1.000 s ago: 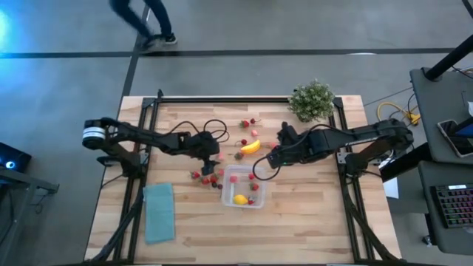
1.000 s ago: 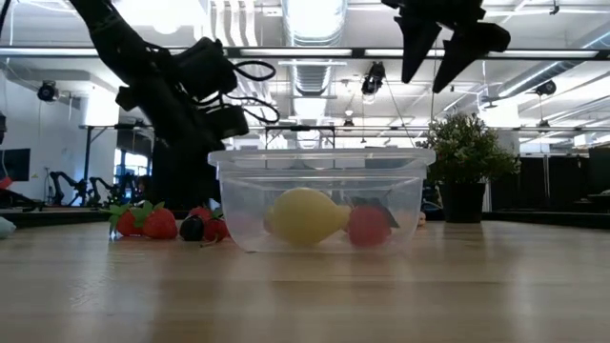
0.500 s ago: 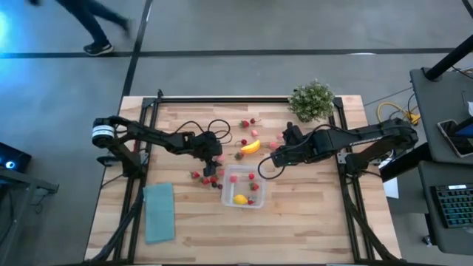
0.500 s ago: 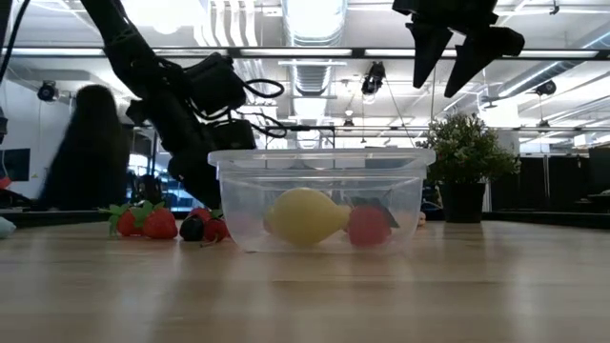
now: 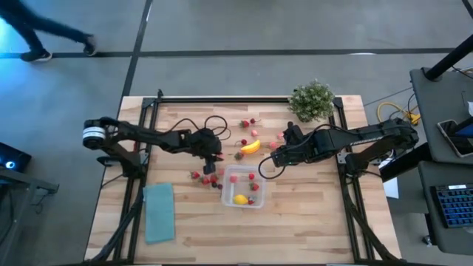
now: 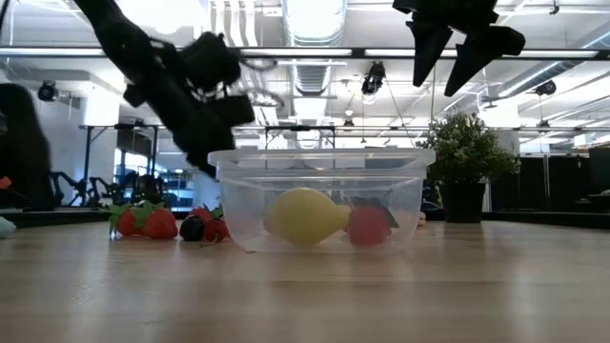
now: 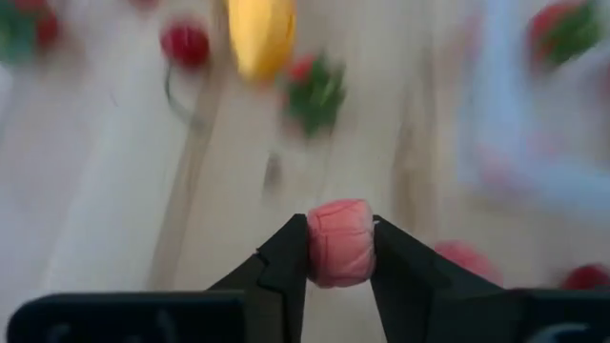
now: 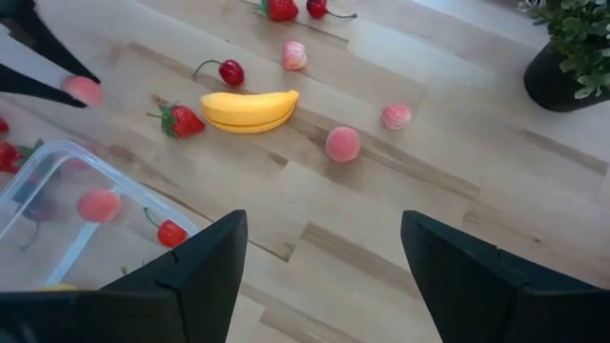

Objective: Pick and placing Produce into tupperware
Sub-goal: Put the pink peach into the transparent container

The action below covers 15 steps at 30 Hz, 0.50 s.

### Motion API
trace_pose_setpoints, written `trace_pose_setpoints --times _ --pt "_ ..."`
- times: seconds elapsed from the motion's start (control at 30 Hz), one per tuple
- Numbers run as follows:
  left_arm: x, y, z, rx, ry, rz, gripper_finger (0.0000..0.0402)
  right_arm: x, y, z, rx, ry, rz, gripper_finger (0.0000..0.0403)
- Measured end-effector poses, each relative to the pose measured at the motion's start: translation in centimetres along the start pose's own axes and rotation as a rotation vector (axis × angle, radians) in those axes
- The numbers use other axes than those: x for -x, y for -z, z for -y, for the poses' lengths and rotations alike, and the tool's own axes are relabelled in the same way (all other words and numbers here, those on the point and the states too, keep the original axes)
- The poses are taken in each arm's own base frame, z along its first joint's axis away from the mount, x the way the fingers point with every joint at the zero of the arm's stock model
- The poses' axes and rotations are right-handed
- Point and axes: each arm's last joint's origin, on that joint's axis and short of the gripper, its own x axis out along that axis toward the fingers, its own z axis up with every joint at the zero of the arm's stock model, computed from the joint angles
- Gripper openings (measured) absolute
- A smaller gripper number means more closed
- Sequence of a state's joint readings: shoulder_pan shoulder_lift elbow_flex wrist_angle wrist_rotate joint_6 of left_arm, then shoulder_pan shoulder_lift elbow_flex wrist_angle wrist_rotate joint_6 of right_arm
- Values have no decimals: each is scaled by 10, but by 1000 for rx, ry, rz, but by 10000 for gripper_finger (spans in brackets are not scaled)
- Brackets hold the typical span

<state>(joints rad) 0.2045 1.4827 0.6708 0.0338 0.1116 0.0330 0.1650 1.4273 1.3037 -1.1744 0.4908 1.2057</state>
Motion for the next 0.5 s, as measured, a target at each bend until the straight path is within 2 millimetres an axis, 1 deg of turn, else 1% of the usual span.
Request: trace_pose_setpoints --times 0.17,0.27,0.4,0.5 --pt "32 -18 11 -10 38 141 85 0 0 0 -2 -2 1 270" --pt "47 -27 22 -43 123 218 86 0 0 -1 -3 -5 1 270" --pt "51 -34 41 -104 303 285 86 0 0 -1 -6 -17 -15 270" --pt "40 -37 55 -132 351 279 86 0 0 -1 -12 -20 -16 270"
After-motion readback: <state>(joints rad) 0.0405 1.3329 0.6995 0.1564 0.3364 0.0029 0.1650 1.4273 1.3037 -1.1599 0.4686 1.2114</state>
